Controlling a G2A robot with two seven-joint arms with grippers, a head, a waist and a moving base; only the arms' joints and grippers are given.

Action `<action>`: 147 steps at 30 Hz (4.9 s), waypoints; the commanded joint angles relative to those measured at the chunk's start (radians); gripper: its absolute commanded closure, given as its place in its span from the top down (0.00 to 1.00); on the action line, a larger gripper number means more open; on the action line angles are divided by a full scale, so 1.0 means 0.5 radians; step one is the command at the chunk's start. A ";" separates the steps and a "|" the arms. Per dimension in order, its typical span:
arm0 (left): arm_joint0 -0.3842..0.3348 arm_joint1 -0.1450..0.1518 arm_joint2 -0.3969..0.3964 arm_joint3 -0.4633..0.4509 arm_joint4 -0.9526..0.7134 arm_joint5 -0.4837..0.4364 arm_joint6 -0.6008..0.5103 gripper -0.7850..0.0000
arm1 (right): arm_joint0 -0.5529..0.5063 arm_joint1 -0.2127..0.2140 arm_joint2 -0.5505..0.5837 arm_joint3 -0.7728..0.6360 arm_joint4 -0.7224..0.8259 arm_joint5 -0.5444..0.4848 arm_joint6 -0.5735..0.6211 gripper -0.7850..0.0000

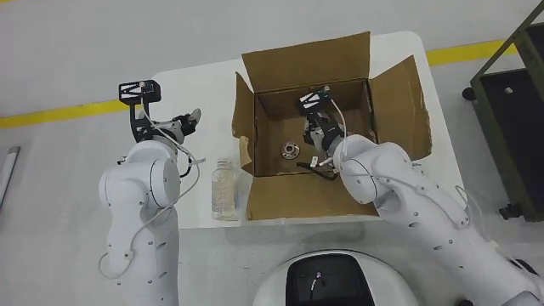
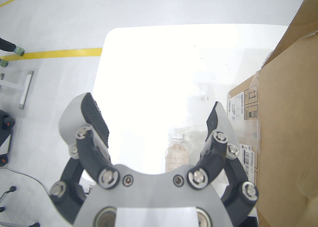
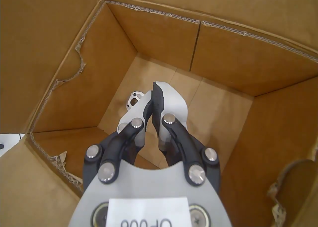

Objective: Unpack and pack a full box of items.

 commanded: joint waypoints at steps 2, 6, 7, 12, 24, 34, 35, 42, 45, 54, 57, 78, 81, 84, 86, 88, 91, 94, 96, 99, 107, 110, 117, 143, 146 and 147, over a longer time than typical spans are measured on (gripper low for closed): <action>0.000 0.000 0.000 0.000 0.000 0.000 0.000 1.00 | 0.000 0.000 0.000 0.000 0.000 0.000 0.000 0.00; 0.000 0.000 0.000 0.000 0.000 0.000 0.000 1.00 | -0.027 -0.001 -0.004 0.001 0.010 -0.019 -0.030 0.00; 0.000 0.000 0.000 0.000 0.000 0.000 0.000 1.00 | -0.044 -0.003 0.000 0.007 0.032 -0.031 -0.044 0.00; 0.000 0.000 0.000 0.000 0.000 0.000 0.000 1.00 | 0.072 -0.063 -0.082 0.170 0.150 0.089 -0.043 0.00; 0.000 0.000 0.000 0.000 0.000 0.000 0.000 1.00 | 0.687 -0.322 -0.521 0.783 0.330 0.370 0.378 0.00; 0.000 0.000 0.000 0.000 0.000 0.000 0.000 1.00 | 0.820 -0.442 -0.646 1.126 0.337 0.333 0.441 0.21; 0.000 0.000 0.000 0.000 0.000 0.000 0.000 1.00 | 0.824 -0.452 -0.653 1.152 0.339 0.327 0.442 0.24; 0.000 0.000 0.000 0.000 0.000 0.000 0.000 1.00 | 0.844 -0.520 -0.695 1.312 0.348 0.280 0.411 0.44; 0.000 0.000 0.000 0.000 0.000 0.000 0.000 1.00 | 0.856 -0.546 -0.707 1.377 0.346 0.259 0.413 0.43; 0.000 0.000 0.000 0.000 0.000 0.000 0.000 1.00 | 0.876 -0.617 -0.724 1.522 0.345 0.220 0.420 0.48; 0.000 0.000 0.000 0.000 0.000 0.000 0.000 1.00 | 0.881 -0.637 -0.725 1.571 0.338 0.206 0.411 0.50; 0.000 0.000 0.000 0.000 0.000 0.000 0.000 1.00 | 0.922 -0.763 -0.700 1.852 0.302 0.125 0.380 0.44; 0.000 0.000 0.000 0.000 0.000 0.000 0.000 1.00 | 0.923 -0.778 -0.693 1.875 0.297 0.114 0.375 0.35; 0.000 0.000 0.000 0.000 0.000 0.000 0.000 1.00 | 0.926 -0.789 -0.681 1.886 0.287 0.116 0.370 0.09; 0.000 0.000 0.000 0.000 0.000 0.000 0.000 1.00 | 0.927 -0.793 -0.670 1.888 0.279 0.120 0.372 0.00; 0.000 0.000 0.000 0.000 0.000 0.000 0.000 1.00 | 0.926 -0.797 -0.661 1.884 0.264 0.125 0.375 0.00; 0.000 0.000 0.000 0.000 0.000 0.000 0.000 1.00 | 0.918 -0.800 -0.644 1.862 0.245 0.138 0.382 0.00; 0.000 0.000 0.000 0.000 0.000 0.000 0.000 1.00 | 0.907 -0.799 -0.629 1.840 0.216 0.146 0.397 0.00; 0.000 0.000 0.000 0.000 0.000 0.000 0.000 1.00 | 0.898 -0.797 -0.613 1.818 0.198 0.157 0.404 0.00; 0.000 0.000 0.000 0.000 0.000 0.000 0.000 1.00 | 0.882 -0.788 -0.575 1.761 0.175 0.185 0.413 0.00; 0.000 0.000 0.000 0.000 0.000 0.000 0.000 1.00 | 0.718 -0.673 -0.278 1.303 0.089 0.209 0.316 0.00; 0.000 0.000 0.000 0.000 0.000 0.000 0.000 1.00 | 0.513 -0.589 -0.024 0.970 0.119 0.135 0.245 0.00; 0.000 0.000 0.000 0.000 0.000 0.000 0.000 1.00 | -0.083 -0.447 0.584 0.129 0.337 -0.054 0.183 0.00; 0.000 0.000 0.000 0.000 0.000 0.000 0.000 1.00 | -0.533 -0.447 1.076 -0.048 1.810 -0.377 -0.326 0.00; 0.000 0.000 0.000 0.000 0.000 0.000 0.000 1.00 | -0.557 -0.450 1.154 -0.074 2.137 -0.450 -0.386 0.00; 0.000 0.000 0.000 0.000 0.000 0.000 0.000 1.00 | -0.567 -0.451 1.189 -0.097 2.262 -0.453 -0.394 0.00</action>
